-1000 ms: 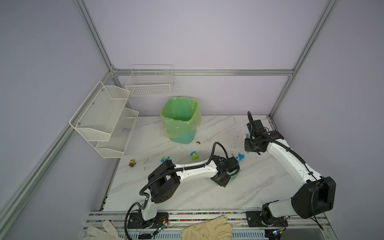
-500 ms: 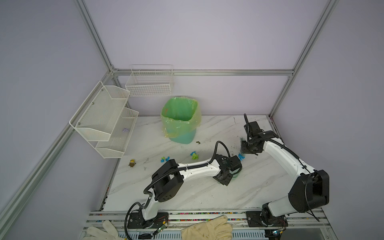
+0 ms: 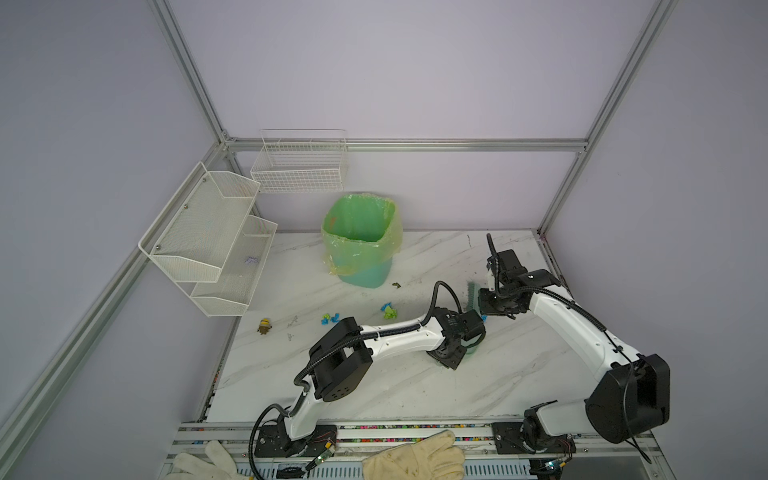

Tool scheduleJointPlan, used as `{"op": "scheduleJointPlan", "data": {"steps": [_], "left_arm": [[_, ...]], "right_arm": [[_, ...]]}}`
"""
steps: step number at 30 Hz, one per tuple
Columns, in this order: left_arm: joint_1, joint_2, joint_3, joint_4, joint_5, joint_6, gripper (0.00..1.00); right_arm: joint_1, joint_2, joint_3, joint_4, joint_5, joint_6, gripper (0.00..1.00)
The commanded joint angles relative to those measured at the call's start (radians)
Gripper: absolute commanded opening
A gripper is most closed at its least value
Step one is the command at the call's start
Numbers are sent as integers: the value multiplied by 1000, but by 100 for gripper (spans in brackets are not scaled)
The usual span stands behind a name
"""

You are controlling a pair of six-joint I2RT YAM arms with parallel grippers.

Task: Sweep away the paper scraps from the table
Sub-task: 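Sweep blue scraps toward the dustpan with the brush in the right gripper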

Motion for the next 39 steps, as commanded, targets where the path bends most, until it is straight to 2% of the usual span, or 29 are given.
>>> {"op": "scheduleJointPlan", "data": {"steps": [1,9,14,18,21,25,30,37,39], "left_arm": [[13,-2,91,-15,-15,29,0],[21,-1,89,-15,-20,37,0],[21,-3,88,-16,-17,32,0],[21,-10,81,-17,-19,32,0],[21,-15,77,-19,-25,36,0],[22,-19,74,-19,-31,34,0],[21,-14,88,-19,-15,34,0],[21,-3,107,-19,-1,40,0],[21,1,109,-19,1,39,0]], "right_arm": [[11,-62,-31,-54,-34,30,0],[16,-196,-51,-97,-213,43,0],[17,-258,-9,-104,-188,105,0],[16,-259,40,-103,-11,151,0],[16,-252,52,-112,212,198,0],[15,-221,37,-111,305,194,0],[15,-148,-27,-74,297,166,0],[17,-97,-75,-26,166,95,0],[30,-83,-76,-28,95,56,0]]}}
